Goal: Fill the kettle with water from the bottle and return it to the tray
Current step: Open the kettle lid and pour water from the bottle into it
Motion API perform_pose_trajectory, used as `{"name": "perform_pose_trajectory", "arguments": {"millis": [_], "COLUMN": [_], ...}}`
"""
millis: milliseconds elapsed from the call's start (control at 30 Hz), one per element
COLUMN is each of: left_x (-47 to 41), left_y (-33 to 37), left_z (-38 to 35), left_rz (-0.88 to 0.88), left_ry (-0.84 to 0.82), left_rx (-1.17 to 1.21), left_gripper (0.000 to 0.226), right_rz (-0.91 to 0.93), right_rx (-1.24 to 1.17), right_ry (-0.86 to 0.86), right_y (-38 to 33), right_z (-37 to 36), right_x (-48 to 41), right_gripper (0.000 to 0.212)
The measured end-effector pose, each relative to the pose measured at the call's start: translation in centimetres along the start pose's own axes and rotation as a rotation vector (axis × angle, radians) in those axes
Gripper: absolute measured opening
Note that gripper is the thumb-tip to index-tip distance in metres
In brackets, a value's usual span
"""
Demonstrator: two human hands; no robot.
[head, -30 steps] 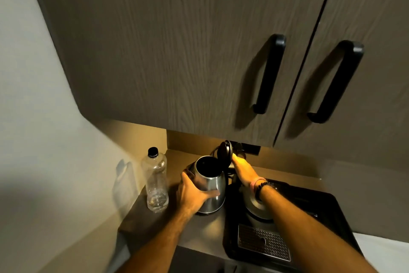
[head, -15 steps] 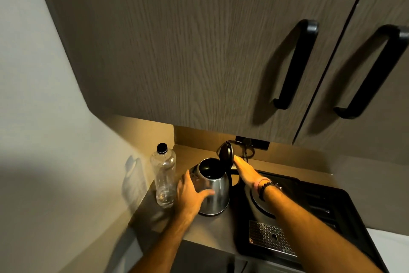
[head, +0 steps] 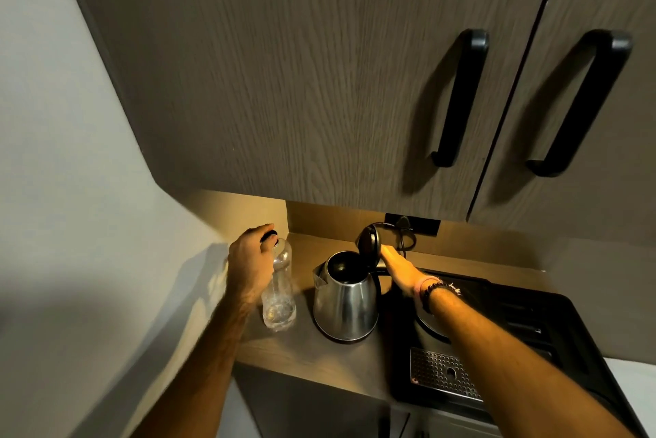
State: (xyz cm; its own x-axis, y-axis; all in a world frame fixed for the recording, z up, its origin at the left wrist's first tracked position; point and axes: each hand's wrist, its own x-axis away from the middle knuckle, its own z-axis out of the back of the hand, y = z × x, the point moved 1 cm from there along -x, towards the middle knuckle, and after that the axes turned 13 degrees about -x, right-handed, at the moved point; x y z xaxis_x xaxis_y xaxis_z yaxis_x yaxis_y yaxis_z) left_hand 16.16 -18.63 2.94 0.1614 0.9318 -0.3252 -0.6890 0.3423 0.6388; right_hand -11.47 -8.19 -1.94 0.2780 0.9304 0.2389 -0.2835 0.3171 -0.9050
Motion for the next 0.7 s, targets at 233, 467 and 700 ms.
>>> {"name": "perform_pose_trajectory", "arguments": {"millis": [233, 467, 700], "left_x": [-0.8, -1.2, 1.2], "left_y": [-1.0, -1.3, -0.3], "left_z": [-0.2, -0.3, -0.6], "left_rz": [0.02, 0.053, -0.138], "left_ry": [-0.045, 0.052, 0.393], "left_rx": [-0.004, -0.011, -0.063], "left_gripper": [0.03, 0.043, 0.039], "right_rz": [-0.042, -0.058, -0.075], "right_rx": [-0.06, -0.091, -0.115], "right_ry": [0.019, 0.024, 0.037], "right_y": [0.1, 0.1, 0.5], "right_z": [-0.1, -0.1, -0.1], "right_x": [-0.1, -0.3, -0.7], "right_gripper": [0.089, 0.092, 0.09]}}
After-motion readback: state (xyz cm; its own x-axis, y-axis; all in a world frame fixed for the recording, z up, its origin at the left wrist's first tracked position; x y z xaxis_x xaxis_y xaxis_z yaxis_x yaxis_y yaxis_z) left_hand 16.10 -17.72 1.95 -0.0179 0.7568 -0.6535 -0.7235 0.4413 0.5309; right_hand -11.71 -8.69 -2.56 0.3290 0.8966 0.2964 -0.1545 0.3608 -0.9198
